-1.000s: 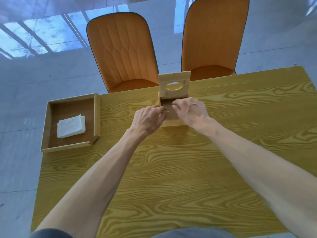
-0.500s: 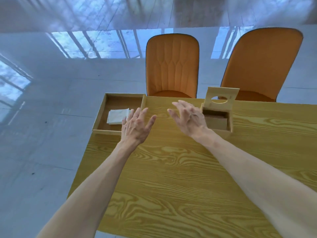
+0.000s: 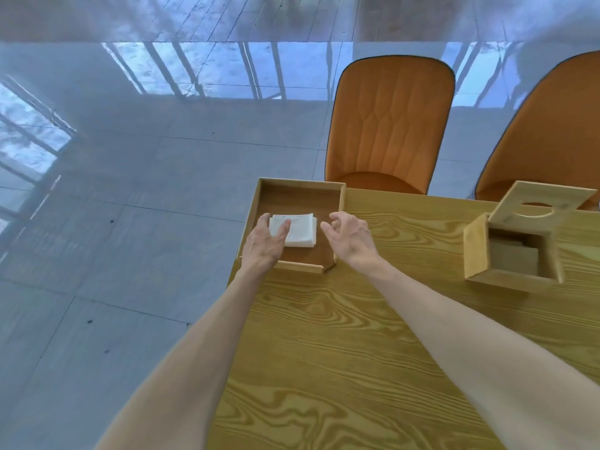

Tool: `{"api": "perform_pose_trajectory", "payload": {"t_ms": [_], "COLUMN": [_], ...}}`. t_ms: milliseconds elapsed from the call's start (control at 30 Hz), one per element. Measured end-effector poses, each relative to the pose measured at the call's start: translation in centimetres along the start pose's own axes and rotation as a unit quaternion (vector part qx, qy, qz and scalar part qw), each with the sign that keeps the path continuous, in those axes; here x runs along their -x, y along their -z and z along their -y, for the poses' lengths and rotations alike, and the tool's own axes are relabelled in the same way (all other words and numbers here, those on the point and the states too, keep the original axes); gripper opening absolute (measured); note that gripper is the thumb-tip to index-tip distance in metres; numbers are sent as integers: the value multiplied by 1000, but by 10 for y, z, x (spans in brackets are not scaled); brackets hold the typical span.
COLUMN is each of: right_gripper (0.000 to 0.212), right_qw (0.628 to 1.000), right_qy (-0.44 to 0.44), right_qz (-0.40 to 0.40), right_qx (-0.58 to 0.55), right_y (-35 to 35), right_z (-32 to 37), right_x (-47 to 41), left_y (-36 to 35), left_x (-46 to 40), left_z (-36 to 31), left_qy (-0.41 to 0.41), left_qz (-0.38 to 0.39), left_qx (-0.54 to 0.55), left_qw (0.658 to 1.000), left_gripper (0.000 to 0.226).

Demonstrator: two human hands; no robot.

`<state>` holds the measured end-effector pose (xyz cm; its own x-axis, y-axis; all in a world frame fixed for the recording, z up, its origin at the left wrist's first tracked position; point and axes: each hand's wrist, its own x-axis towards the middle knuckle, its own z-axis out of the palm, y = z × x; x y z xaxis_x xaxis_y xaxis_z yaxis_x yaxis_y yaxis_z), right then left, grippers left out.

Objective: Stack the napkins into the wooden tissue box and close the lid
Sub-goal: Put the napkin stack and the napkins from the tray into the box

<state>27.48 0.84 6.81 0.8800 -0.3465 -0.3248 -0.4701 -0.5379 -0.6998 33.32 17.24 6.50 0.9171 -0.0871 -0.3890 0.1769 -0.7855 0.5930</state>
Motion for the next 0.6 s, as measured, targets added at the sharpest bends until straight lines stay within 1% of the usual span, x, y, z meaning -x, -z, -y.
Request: {"api": "perform_pose_trajectory", "payload": {"t_ms": [100,200,333,467,567,600], "right_gripper": [43,30,38,27,38,38], "right_qw": [999,995,990,983,976,972], "right_qy": [-51,-90,-139,-176,-203,-213], "right_qz": [7,12,16,21,13,10], "right_qx": [-19,-32,-32,-46,-81,-95], "right_y": [-15,-31,-51,-58,-59,-60], "right_z": [11,15,12,6,0,-1], "right_x": [-19,-39,-55,-63,-67,-68], "left_y": [2,-2,-9,-15,-17,-17], "left_x": [-24,-42,-55,-59,-61,-62], "left_z": [1,3,5,5,6,7], "left_qy": [25,49,77,100,112,117], "left_qz": [19,33,43,55,47,46], "left_qx": [30,33,15,20,18,24], "left_qw": [999,998,996,993,992,992], "left_gripper": [67,65,62,60,57,55]}}
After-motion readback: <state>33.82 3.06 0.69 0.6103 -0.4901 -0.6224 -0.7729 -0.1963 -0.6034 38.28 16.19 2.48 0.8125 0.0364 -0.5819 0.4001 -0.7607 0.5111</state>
